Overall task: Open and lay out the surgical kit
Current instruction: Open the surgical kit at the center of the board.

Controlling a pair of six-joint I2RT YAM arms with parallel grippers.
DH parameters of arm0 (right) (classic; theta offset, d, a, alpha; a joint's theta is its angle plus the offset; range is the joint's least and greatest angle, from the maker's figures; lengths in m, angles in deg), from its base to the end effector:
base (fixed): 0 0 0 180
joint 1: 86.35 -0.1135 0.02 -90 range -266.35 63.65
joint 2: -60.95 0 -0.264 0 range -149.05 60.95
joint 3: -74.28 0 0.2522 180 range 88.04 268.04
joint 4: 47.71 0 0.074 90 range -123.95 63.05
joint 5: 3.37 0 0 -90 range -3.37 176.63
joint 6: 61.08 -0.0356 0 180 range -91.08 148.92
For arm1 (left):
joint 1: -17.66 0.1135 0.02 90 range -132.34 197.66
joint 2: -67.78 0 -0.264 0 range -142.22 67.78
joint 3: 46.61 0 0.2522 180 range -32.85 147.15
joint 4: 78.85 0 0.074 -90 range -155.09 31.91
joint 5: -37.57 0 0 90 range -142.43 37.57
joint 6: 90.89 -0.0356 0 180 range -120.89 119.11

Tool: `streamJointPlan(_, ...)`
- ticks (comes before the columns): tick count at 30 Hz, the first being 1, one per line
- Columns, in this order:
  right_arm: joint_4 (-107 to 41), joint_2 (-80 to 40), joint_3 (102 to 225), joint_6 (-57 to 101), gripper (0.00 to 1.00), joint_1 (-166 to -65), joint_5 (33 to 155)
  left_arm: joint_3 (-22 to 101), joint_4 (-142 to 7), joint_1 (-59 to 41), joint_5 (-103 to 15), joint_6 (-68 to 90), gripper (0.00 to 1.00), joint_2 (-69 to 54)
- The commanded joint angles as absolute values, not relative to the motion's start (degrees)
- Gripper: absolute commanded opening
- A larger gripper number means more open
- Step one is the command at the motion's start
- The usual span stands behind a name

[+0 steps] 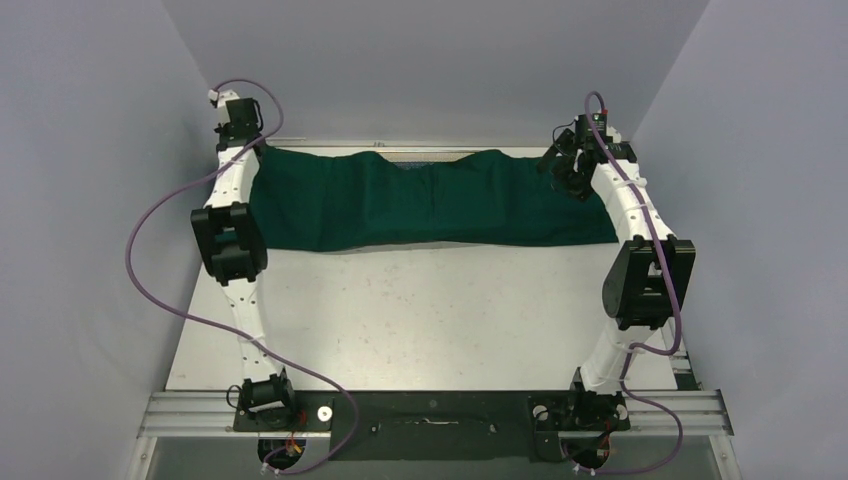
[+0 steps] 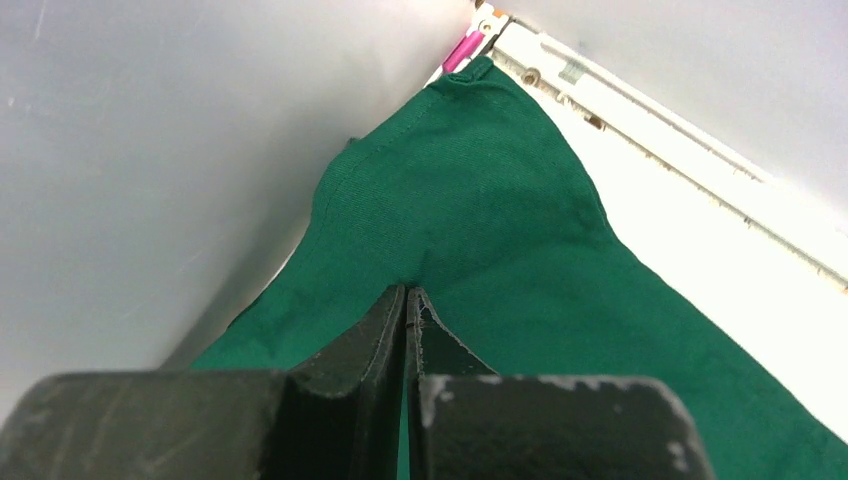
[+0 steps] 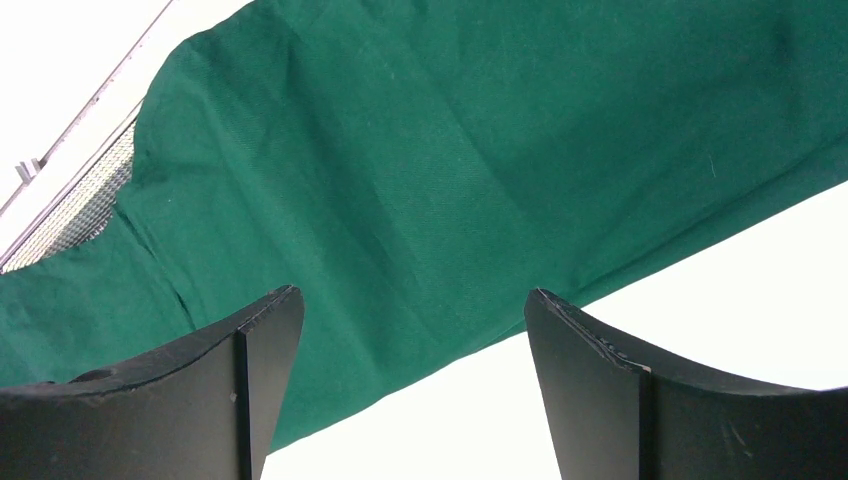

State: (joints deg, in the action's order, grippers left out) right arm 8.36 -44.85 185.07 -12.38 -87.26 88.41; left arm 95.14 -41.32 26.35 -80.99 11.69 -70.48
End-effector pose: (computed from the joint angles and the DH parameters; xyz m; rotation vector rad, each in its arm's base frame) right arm 0.4119 0.0076 0.3042 0.8487 2.3470 0.3537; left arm 0.5470 0.1008 0.2457 -0.6682 2.0162 0.4975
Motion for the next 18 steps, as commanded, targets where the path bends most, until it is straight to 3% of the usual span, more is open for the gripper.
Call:
streamJointPlan(1, 6.28, -45.05, 185.94, -13.04, 0.78, -87.58, 88.24, 88.94, -44.17, 25.51, -82.36, 10.51, 0.0, -63.12)
streamJointPlan(18, -1.07, -44.58, 182.7, -14.15, 0.79, -88.43, 91.63, 50.99, -42.47, 20.86, -75.44, 20.52, 0.0, -37.64)
